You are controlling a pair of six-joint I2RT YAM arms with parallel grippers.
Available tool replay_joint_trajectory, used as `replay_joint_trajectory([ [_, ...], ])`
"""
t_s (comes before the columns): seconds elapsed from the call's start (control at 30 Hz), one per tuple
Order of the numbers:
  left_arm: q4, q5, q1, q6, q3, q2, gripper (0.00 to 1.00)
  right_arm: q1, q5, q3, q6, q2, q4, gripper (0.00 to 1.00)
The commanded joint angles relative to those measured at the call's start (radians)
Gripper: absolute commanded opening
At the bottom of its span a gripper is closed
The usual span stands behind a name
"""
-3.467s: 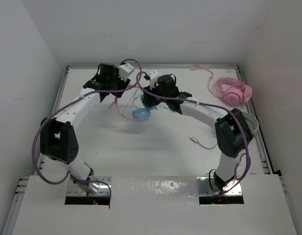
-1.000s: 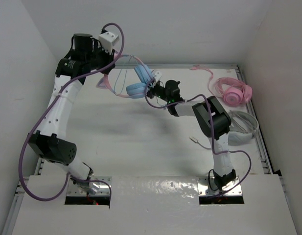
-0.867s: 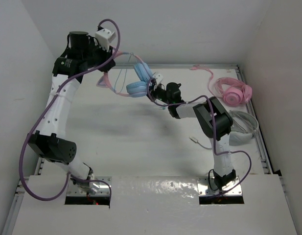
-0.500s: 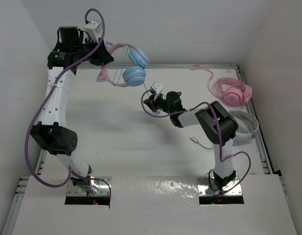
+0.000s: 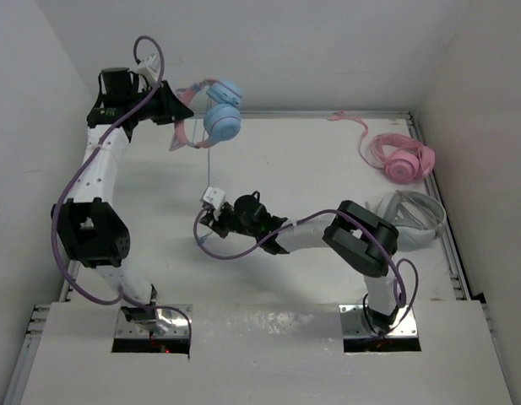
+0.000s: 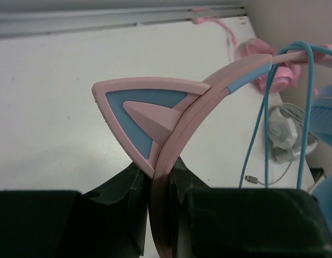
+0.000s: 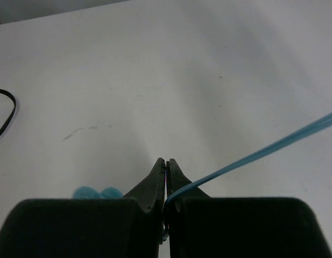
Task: Wrap the headphones
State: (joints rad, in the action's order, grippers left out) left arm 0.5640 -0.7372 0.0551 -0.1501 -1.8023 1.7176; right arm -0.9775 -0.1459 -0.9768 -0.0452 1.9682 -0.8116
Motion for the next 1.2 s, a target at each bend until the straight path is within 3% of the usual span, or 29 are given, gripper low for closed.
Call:
replay_joint_trajectory([
  [0.0,-0.234,0.076,0.014,-0.111,0.118,-0.056,0.0,-0.05,0.023,-0.085,-0.001,-0.052,0.145,0.0],
  [0.1,-0.311,0.186,0.012,-0.102,0.217,-0.05,0.0,-0.072,-0.062,-0.19,-0.016,-0.042,0.299,0.0],
  [0.23,-0.369,0.295,0.005,-0.042,0.311,-0.036,0.0,-0.07,-0.145,-0.227,-0.093,-0.063,0.328,0.0],
  [0.5,-0.423,0.63,-0.087,0.257,0.38,0.001,0.0,-0.07,-0.245,-0.289,-0.073,-0.193,0.523,0.0],
  [0.7,-0.47,0.726,-0.116,0.431,0.437,-0.013,0.0,-0.067,-0.054,-0.303,0.116,-0.348,0.753,0.0],
  [0.83,-0.506,0.786,-0.197,0.617,0.509,-0.061,0.0,-0.058,0.138,-0.379,0.208,-0.374,0.909,0.0],
  [1.03,-0.501,0.765,-0.274,0.748,0.618,-0.122,0.0,-0.007,0.489,-0.445,0.419,-0.356,0.959,0.0],
  [1.17,-0.419,0.742,-0.294,0.753,0.61,-0.138,0.0,0.072,0.597,-0.497,0.519,-0.298,0.95,0.0],
])
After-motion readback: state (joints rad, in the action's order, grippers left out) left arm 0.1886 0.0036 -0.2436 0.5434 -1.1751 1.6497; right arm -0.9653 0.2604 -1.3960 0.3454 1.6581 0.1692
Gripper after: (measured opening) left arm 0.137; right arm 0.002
